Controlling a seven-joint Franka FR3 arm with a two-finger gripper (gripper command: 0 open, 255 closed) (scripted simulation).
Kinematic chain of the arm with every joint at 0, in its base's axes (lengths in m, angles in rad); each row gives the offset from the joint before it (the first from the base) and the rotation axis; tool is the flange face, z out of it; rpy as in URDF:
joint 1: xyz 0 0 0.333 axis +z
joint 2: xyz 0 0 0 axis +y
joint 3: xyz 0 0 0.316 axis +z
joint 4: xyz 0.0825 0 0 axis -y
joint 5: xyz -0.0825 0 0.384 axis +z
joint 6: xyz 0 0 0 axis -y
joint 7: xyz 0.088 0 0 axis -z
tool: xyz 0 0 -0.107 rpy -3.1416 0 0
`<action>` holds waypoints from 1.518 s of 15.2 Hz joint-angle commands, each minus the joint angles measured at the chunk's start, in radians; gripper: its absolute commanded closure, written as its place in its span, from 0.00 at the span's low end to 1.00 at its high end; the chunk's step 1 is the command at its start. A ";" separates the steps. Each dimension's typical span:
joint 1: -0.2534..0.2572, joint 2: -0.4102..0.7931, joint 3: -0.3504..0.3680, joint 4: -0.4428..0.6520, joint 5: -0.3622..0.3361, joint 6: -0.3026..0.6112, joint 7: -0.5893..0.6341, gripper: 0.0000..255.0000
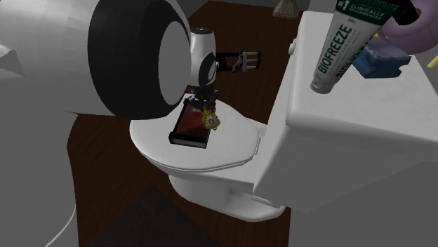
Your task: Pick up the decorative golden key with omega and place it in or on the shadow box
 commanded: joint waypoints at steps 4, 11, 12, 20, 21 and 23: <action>0.059 0.019 0.005 0.009 -0.010 0.013 0.071 1.00; 0.060 0.089 0.004 0.021 -0.011 0.071 0.069 1.00; 0.060 0.100 0.004 0.024 -0.011 0.079 0.069 1.00; 0.060 0.148 0.003 0.038 -0.011 0.113 0.068 1.00; 0.060 0.148 0.003 0.038 -0.011 0.113 0.068 1.00; 0.060 0.148 0.003 0.038 -0.011 0.113 0.068 1.00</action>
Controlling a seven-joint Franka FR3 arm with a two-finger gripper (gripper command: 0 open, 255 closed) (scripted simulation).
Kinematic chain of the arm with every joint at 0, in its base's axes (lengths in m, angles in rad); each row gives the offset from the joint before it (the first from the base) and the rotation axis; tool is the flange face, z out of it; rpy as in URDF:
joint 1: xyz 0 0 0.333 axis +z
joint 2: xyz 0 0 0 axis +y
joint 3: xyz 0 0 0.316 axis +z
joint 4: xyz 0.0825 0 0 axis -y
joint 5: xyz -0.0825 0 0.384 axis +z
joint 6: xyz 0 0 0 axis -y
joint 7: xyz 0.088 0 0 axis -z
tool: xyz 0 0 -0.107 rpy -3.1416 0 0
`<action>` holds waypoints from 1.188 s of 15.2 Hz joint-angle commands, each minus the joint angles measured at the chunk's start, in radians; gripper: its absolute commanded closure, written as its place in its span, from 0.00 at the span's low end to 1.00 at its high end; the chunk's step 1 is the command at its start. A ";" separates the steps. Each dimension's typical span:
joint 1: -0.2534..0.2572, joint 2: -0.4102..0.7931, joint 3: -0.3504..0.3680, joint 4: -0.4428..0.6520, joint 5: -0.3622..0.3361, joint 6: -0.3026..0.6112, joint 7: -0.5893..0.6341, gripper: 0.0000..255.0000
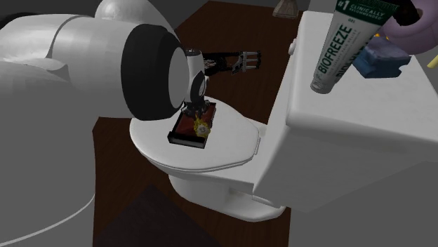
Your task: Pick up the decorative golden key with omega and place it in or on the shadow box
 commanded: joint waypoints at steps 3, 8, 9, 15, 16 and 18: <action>0.000 0.002 0.000 -0.001 0.000 0.000 0.000 0.00; -0.001 -0.027 0.001 -0.013 0.000 -0.017 0.000 0.00; -0.002 -0.056 0.001 -0.024 0.001 -0.035 -0.001 0.00; -0.004 -0.105 0.001 -0.039 0.002 -0.069 -0.001 0.00; -0.004 -0.105 0.001 -0.039 0.002 -0.069 -0.001 0.00; -0.004 -0.105 0.001 -0.039 0.002 -0.069 -0.001 0.00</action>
